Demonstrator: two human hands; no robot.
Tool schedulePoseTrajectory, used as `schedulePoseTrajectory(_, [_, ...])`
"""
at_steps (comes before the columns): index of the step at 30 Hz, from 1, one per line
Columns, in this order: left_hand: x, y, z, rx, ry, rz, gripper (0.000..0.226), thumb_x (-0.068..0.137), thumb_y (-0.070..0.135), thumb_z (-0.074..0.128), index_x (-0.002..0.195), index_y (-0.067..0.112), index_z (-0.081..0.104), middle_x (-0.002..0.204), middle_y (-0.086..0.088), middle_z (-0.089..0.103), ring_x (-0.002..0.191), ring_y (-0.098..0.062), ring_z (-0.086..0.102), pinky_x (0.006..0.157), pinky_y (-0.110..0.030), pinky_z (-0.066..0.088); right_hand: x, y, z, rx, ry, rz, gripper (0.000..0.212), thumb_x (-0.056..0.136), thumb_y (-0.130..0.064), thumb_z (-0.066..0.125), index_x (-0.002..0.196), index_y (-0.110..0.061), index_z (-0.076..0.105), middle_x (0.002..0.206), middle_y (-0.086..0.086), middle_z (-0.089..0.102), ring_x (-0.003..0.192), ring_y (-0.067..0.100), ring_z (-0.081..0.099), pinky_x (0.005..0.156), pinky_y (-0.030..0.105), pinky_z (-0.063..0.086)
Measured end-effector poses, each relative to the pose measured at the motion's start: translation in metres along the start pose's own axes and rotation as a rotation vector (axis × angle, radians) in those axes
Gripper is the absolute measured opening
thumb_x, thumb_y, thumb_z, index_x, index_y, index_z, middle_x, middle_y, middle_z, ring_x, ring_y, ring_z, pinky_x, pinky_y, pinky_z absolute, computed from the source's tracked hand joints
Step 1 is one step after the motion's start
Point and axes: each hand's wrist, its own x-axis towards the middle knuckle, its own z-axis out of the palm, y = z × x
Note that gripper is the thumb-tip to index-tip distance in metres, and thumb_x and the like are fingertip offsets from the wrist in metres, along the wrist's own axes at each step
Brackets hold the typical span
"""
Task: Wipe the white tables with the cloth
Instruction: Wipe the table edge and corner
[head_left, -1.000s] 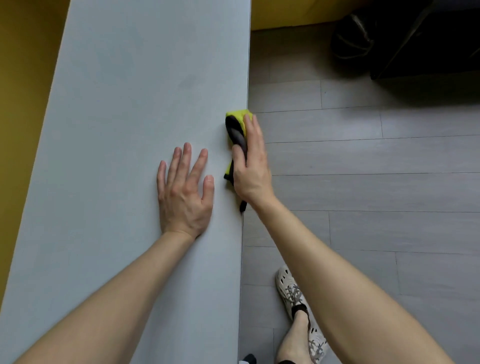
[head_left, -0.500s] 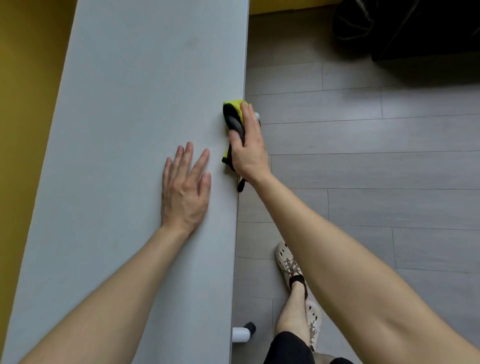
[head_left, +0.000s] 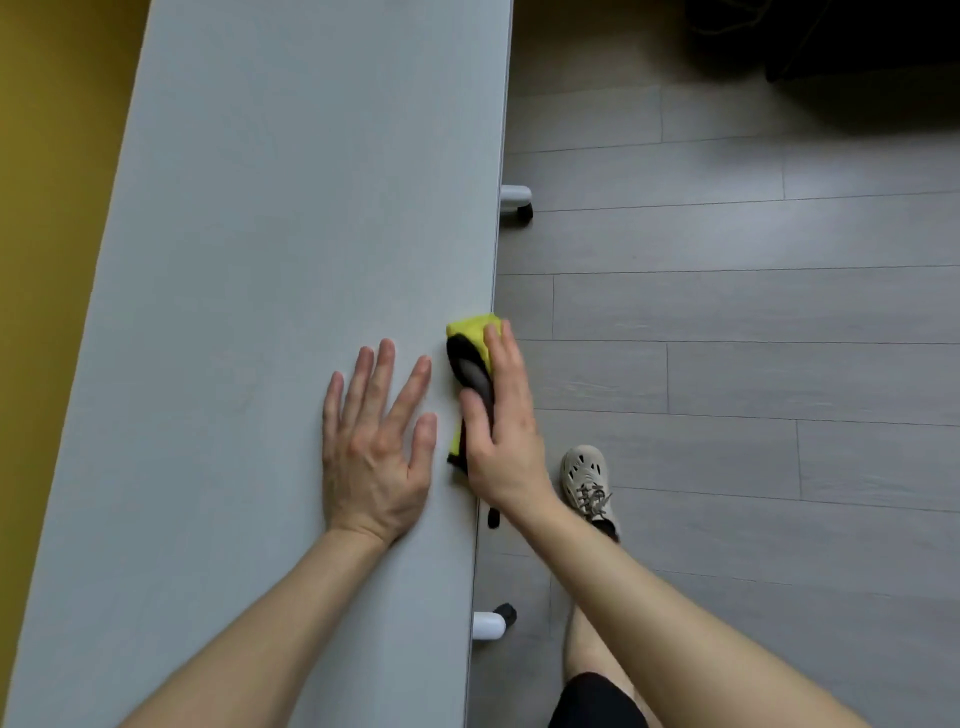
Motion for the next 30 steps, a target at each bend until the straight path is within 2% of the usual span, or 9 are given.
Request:
schedulePoseTrajectory(4, [0.000, -0.002, 0.001, 0.004, 0.015, 0.001, 0.056, 0.109, 0.037, 0.044, 0.165, 0.030, 0.045, 0.178, -0.005, 0.028, 0.166, -0.024, 0.023, 0.131, -0.061, 0.021, 0.125, -0.007, -0.004, 0.017, 0.100, 0.003, 0.069, 0.103, -0.022, 0.046, 0.170, -0.015, 0.033, 0.179, 0.006, 0.025, 0.164, 0.014, 0.020, 0.126, 0.018, 0.013])
schedulePoseTrajectory(6, [0.000, -0.001, 0.003, 0.010, 0.023, -0.002, 0.056, 0.109, 0.038, 0.043, 0.165, 0.030, 0.046, 0.178, -0.005, 0.028, 0.166, -0.024, 0.023, 0.132, -0.060, 0.021, 0.143, -0.002, -0.005, 0.011, 0.123, -0.026, 0.067, 0.104, -0.017, 0.047, 0.170, -0.014, 0.033, 0.179, 0.007, 0.025, 0.164, 0.013, 0.018, 0.125, 0.016, 0.011])
schedulePoseTrajectory(11, [0.000, -0.001, 0.003, 0.009, 0.036, 0.003, 0.056, 0.110, 0.039, 0.043, 0.165, 0.030, 0.045, 0.178, -0.006, 0.028, 0.166, -0.024, 0.023, 0.132, -0.061, 0.021, -0.016, 0.003, 0.011, 0.031, 0.102, -0.070, 0.062, 0.109, -0.008, 0.051, 0.168, -0.007, 0.033, 0.179, 0.009, 0.024, 0.167, 0.020, 0.021, 0.136, 0.043, 0.021])
schedulePoseTrajectory(14, [0.001, -0.002, 0.003, 0.020, 0.036, 0.014, 0.056, 0.111, 0.040, 0.041, 0.165, 0.029, 0.046, 0.178, -0.006, 0.029, 0.166, -0.025, 0.024, 0.131, -0.061, 0.022, -0.119, 0.000, 0.010, 0.031, 0.005, -0.047, 0.068, 0.108, -0.004, 0.055, 0.170, -0.014, 0.030, 0.182, 0.000, 0.017, 0.167, 0.020, 0.019, 0.134, 0.045, 0.023])
schedulePoseTrajectory(19, [0.001, -0.003, 0.004, 0.039, 0.042, 0.010, 0.056, 0.111, 0.040, 0.043, 0.166, 0.031, 0.044, 0.178, -0.005, 0.028, 0.166, -0.023, 0.023, 0.132, -0.059, 0.021, -0.005, 0.003, 0.005, -0.025, 0.058, -0.088, 0.064, 0.105, -0.011, 0.055, 0.166, -0.006, 0.037, 0.176, 0.012, 0.030, 0.165, 0.022, 0.026, 0.134, 0.053, 0.024])
schedulePoseTrajectory(21, [0.001, -0.002, 0.005, 0.038, 0.039, 0.004, 0.056, 0.110, 0.040, 0.043, 0.166, 0.032, 0.044, 0.178, -0.004, 0.028, 0.167, -0.022, 0.022, 0.133, -0.058, 0.020, 0.066, -0.001, -0.003, -0.042, 0.104, -0.075, 0.066, 0.102, -0.017, 0.053, 0.166, -0.009, 0.040, 0.175, 0.009, 0.034, 0.163, 0.021, 0.028, 0.135, 0.042, 0.021])
schedulePoseTrajectory(23, [0.001, -0.002, 0.005, 0.039, 0.044, -0.002, 0.056, 0.110, 0.041, 0.042, 0.165, 0.033, 0.044, 0.178, -0.003, 0.028, 0.167, -0.021, 0.022, 0.133, -0.057, 0.020, 0.099, -0.003, -0.006, -0.030, 0.112, -0.061, 0.068, 0.101, -0.023, 0.048, 0.168, -0.015, 0.037, 0.177, 0.005, 0.031, 0.162, 0.014, 0.027, 0.126, 0.012, 0.016])
schedulePoseTrajectory(24, [0.002, -0.002, 0.006, 0.038, 0.046, -0.005, 0.056, 0.110, 0.041, 0.042, 0.165, 0.033, 0.044, 0.178, -0.003, 0.028, 0.167, -0.021, 0.022, 0.133, -0.057, 0.020, 0.096, -0.003, -0.004, -0.029, 0.120, -0.069, 0.068, 0.102, -0.023, 0.047, 0.168, -0.016, 0.036, 0.178, 0.004, 0.029, 0.162, 0.013, 0.026, 0.121, 0.006, 0.015])
schedulePoseTrajectory(30, [0.003, -0.004, 0.007, 0.034, 0.057, 0.009, 0.055, 0.111, 0.042, 0.040, 0.165, 0.032, 0.045, 0.178, -0.004, 0.030, 0.166, -0.022, 0.024, 0.132, -0.058, 0.021, -0.116, 0.005, 0.012, -0.045, 0.048, -0.096, 0.066, 0.107, -0.007, 0.055, 0.169, -0.011, 0.032, 0.181, 0.003, 0.020, 0.166, 0.019, 0.023, 0.133, 0.039, 0.024])
